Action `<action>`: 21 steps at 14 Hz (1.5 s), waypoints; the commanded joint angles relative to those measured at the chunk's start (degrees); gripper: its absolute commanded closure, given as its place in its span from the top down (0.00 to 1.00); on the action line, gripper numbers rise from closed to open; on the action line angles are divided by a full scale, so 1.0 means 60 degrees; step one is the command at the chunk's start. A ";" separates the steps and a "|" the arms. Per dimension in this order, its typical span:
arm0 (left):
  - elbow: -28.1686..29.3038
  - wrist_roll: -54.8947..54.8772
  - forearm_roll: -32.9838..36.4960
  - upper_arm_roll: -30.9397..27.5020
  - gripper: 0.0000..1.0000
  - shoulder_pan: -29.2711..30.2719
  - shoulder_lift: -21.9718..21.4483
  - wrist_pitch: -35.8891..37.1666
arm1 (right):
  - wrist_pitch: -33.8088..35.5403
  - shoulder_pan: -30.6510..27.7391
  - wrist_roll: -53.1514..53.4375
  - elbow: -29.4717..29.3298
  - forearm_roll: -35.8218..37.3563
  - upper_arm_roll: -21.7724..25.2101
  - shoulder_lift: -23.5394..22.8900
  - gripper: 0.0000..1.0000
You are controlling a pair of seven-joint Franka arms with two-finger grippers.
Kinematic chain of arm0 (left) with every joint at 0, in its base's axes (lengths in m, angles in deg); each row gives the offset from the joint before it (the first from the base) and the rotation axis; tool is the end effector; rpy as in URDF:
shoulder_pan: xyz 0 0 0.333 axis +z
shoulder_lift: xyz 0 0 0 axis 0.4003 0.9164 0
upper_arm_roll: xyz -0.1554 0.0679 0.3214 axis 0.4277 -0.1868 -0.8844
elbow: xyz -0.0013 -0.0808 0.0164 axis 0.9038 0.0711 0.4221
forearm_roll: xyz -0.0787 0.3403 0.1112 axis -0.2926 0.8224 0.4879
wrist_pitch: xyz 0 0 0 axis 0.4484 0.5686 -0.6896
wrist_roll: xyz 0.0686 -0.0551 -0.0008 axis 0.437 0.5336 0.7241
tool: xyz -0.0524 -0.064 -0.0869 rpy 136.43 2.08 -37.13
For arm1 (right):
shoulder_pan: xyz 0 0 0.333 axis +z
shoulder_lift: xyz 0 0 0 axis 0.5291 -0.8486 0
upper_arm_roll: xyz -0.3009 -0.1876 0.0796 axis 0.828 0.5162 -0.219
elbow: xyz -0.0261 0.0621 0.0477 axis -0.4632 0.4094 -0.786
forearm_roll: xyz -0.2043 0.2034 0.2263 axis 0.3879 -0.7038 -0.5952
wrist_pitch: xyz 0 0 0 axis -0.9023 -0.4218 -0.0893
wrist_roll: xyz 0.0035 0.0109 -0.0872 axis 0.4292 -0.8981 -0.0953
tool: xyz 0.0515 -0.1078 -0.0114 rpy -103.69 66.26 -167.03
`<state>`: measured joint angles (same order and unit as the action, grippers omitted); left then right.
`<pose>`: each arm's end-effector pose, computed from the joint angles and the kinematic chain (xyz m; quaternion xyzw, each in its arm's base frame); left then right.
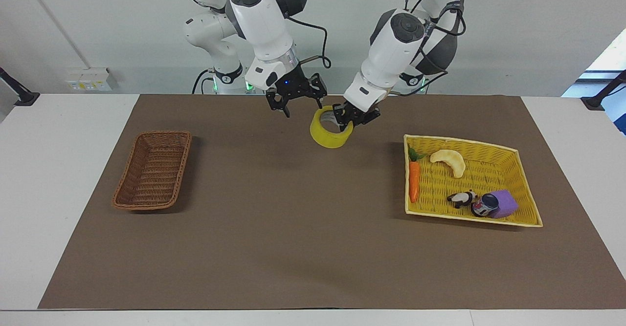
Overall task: Move tape to another basket
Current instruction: 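Carry the tape toward the center while the right gripper reaches toward it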
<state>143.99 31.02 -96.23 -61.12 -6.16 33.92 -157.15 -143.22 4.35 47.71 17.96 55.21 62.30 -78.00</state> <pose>0.4753 -0.3375 0.5592 0.9905 0.0381 -0.0461 0.1242 0.4842 0.2794 0.5894 -0.9877 -0.0275 -0.0131 0.1530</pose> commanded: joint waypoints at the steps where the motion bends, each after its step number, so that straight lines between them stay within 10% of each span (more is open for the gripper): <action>1: -0.0003 0.0167 -0.0219 -0.0075 0.00 -0.0299 -0.0385 0.0303 | -0.0753 -0.0101 -0.0205 0.0458 -0.0270 -0.0047 0.0197 1.00; 21: -0.0105 0.0740 -0.0277 0.0116 0.00 -0.0080 -0.0445 -0.0913 | -0.0228 -0.0467 -0.1303 0.0736 -0.0578 -0.0033 0.0680 1.00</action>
<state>143.33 35.08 -97.46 -59.72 -6.91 31.73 -161.24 -146.76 2.39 42.60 20.19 53.62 62.46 -76.83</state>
